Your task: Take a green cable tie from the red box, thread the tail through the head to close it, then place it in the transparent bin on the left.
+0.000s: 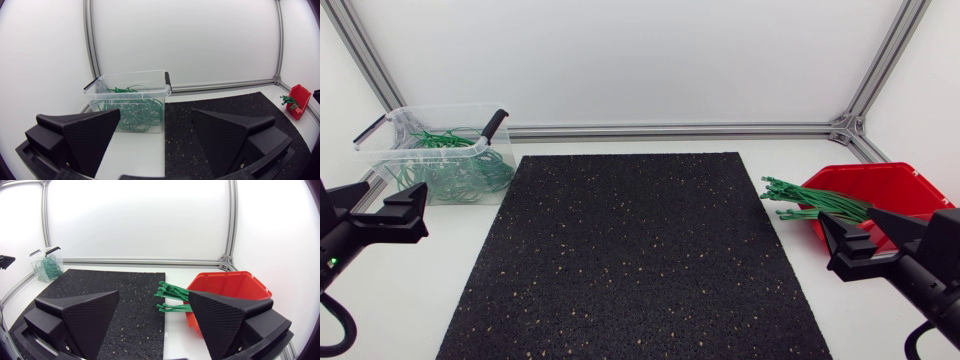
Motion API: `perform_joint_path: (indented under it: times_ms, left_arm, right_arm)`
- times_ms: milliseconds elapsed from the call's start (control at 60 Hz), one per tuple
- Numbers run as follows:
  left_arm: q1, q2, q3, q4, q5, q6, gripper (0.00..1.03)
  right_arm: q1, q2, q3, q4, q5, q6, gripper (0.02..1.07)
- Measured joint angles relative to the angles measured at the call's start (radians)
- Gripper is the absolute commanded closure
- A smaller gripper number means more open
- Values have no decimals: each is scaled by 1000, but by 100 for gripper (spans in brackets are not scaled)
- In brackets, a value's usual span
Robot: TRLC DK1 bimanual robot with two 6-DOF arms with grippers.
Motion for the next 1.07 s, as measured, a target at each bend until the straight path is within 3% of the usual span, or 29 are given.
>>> perform_joint_path:
  times_ms: [450,817,1067]
  left_arm:
    - [-19,-233,-199,35,12,-30,5]
    - [-33,-414,-355,69,31,-53,5]
    - [-35,-450,-361,84,31,-56,5]
  right_arm:
    - [78,-230,-201,162,165,4,7]
    - [82,-247,-211,167,172,4,7]
    - [82,-247,-211,167,172,4,7]
